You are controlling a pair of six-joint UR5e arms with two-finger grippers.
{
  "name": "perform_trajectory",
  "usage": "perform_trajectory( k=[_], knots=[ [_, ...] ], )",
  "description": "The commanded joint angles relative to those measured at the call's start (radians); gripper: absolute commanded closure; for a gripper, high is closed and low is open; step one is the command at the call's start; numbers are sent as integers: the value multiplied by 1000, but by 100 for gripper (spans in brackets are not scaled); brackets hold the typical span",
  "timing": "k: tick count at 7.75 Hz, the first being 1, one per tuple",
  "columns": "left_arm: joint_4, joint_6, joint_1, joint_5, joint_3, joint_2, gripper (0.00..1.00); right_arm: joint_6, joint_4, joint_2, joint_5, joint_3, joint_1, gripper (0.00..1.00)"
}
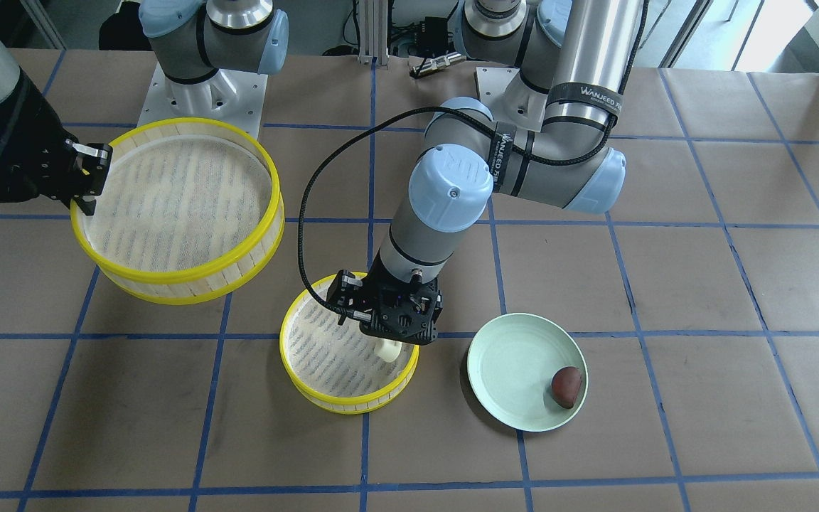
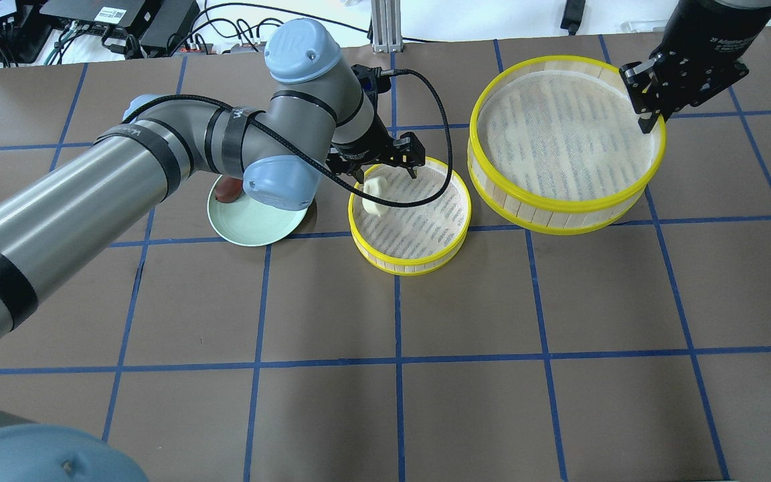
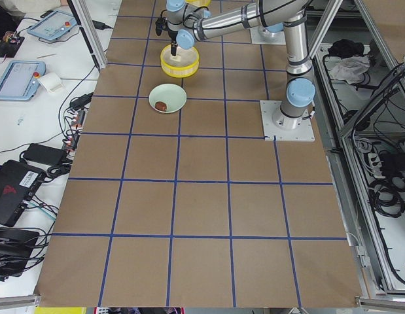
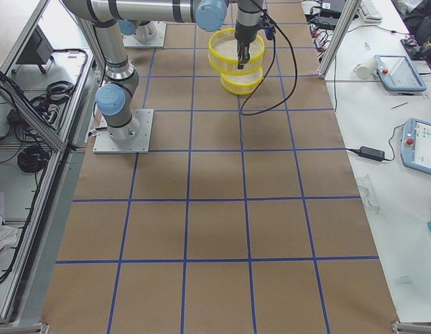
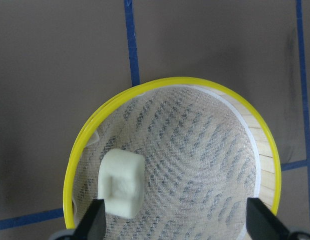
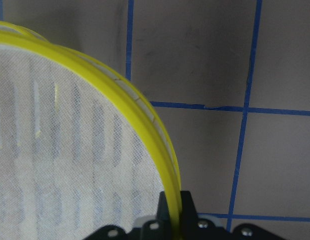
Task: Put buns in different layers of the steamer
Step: 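Lower the white bun into the bottom tier and open the left gripper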
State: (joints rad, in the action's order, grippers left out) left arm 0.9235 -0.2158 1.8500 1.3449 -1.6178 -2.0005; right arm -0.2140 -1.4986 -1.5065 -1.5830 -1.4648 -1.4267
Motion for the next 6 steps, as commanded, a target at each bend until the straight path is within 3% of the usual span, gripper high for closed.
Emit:
perform_trajectory(
  k=[1,3,5,6],
  knots=[
    [0,-8,2,-1,-1,0,0,-2,0,0,-2,0,0,100],
    [9,21,-1,11,2,18,0,-1,0,-1,1,0,0,100],
    [31,160,-67,130,6,20,0,18,-5,0,8,-2,-3,100],
    [52,200,-121,140,6,20,0,50,-6,9,21,-2,-8,100]
  ],
)
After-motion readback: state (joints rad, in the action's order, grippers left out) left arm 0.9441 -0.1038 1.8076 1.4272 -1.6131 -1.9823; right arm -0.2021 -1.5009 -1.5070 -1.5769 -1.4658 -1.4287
